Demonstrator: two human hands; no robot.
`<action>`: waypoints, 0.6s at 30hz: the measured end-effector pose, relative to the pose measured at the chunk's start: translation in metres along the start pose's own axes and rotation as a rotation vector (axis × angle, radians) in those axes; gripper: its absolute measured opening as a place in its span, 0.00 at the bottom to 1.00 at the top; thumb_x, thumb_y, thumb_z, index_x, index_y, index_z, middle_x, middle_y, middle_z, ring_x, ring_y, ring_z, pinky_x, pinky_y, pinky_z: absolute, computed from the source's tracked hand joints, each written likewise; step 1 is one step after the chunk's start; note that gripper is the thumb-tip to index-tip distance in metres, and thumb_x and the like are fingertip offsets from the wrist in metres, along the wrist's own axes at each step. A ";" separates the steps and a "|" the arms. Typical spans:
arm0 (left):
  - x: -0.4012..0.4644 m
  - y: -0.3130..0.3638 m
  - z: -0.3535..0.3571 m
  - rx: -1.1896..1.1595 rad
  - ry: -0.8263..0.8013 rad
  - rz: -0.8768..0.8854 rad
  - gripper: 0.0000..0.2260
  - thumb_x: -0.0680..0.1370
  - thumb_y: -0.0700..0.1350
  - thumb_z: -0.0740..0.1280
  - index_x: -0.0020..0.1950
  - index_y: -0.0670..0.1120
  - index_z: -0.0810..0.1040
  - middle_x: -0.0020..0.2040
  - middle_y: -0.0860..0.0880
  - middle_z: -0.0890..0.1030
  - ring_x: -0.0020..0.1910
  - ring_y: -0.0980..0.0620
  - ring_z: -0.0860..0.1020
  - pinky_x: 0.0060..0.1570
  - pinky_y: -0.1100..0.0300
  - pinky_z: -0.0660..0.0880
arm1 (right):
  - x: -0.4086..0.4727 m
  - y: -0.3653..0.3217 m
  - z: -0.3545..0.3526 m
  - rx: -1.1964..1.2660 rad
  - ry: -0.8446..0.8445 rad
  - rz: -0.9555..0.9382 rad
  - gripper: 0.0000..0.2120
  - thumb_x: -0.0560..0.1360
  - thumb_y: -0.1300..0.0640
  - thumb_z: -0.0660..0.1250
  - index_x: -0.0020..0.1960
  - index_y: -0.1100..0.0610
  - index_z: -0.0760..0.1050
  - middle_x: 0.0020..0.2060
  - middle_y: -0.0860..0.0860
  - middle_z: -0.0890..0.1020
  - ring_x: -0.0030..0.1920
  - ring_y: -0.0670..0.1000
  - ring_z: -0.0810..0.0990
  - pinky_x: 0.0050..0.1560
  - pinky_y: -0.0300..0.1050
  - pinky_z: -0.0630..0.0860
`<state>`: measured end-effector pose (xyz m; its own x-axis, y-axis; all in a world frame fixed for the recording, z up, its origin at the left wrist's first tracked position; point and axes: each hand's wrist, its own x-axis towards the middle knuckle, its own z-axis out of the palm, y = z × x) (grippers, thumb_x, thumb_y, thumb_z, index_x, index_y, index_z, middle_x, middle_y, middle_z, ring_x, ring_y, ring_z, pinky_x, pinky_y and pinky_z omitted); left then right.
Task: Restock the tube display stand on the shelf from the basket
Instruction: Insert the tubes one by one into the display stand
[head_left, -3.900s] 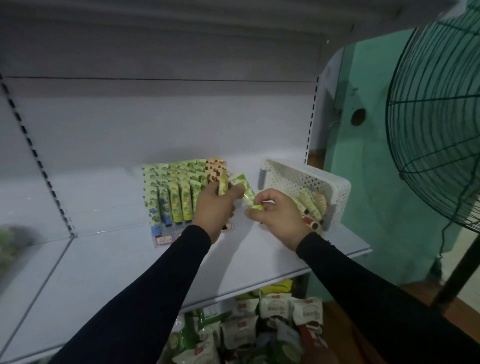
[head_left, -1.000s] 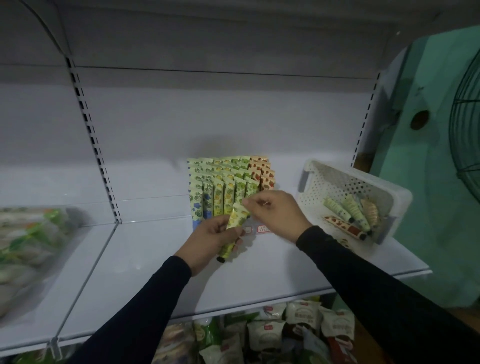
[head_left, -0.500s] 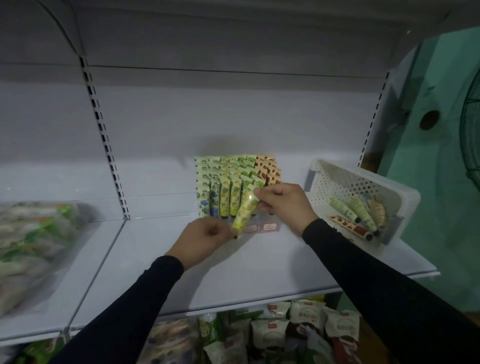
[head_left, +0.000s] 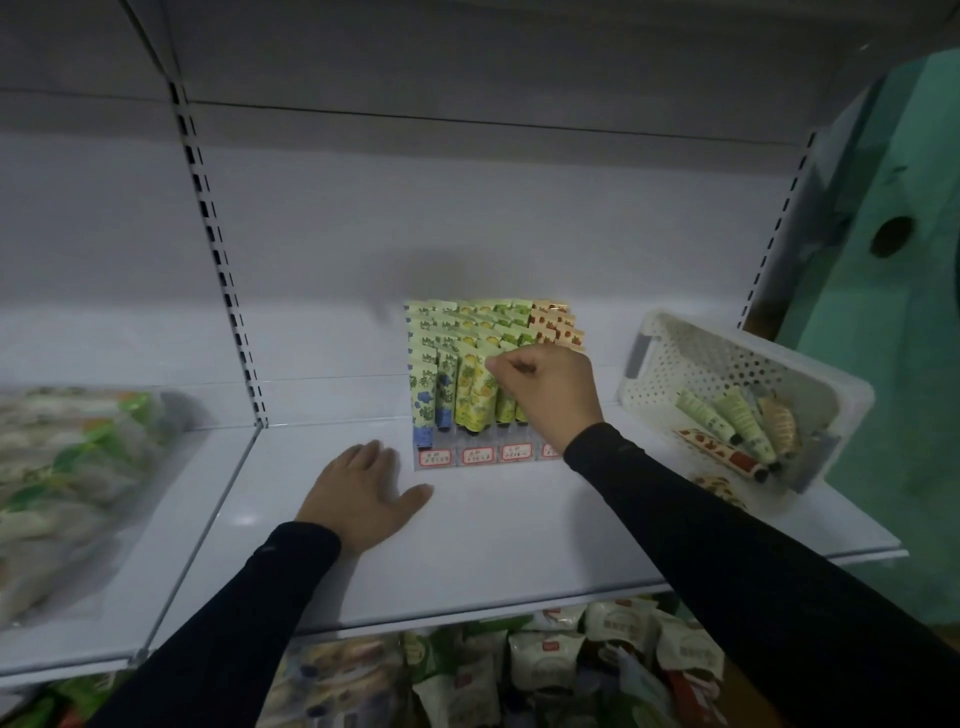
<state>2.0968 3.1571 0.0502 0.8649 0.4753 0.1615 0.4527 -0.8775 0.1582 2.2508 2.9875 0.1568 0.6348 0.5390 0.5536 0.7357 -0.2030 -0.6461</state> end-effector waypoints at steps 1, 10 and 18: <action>0.000 0.000 0.001 0.006 -0.003 0.002 0.32 0.73 0.73 0.46 0.54 0.48 0.71 0.58 0.49 0.73 0.62 0.48 0.70 0.63 0.54 0.65 | 0.001 0.001 0.003 -0.014 -0.002 -0.004 0.11 0.76 0.52 0.69 0.42 0.58 0.84 0.36 0.47 0.84 0.37 0.42 0.79 0.38 0.22 0.67; -0.003 0.001 0.002 -0.002 0.023 0.000 0.38 0.71 0.74 0.45 0.62 0.46 0.72 0.67 0.46 0.72 0.68 0.48 0.66 0.67 0.55 0.61 | 0.004 0.006 0.017 -0.070 -0.060 -0.016 0.14 0.76 0.52 0.69 0.35 0.57 0.80 0.32 0.49 0.82 0.37 0.48 0.81 0.41 0.38 0.74; -0.001 -0.001 0.005 -0.004 0.045 0.017 0.32 0.73 0.72 0.49 0.59 0.47 0.72 0.65 0.46 0.72 0.66 0.48 0.67 0.67 0.55 0.63 | 0.009 -0.001 0.022 -0.102 -0.071 -0.007 0.12 0.76 0.51 0.69 0.40 0.58 0.83 0.34 0.46 0.81 0.34 0.41 0.76 0.40 0.30 0.69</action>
<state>2.0965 3.1569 0.0453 0.8616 0.4630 0.2079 0.4374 -0.8852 0.1588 2.2508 3.0106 0.1504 0.6141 0.5968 0.5165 0.7623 -0.2790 -0.5840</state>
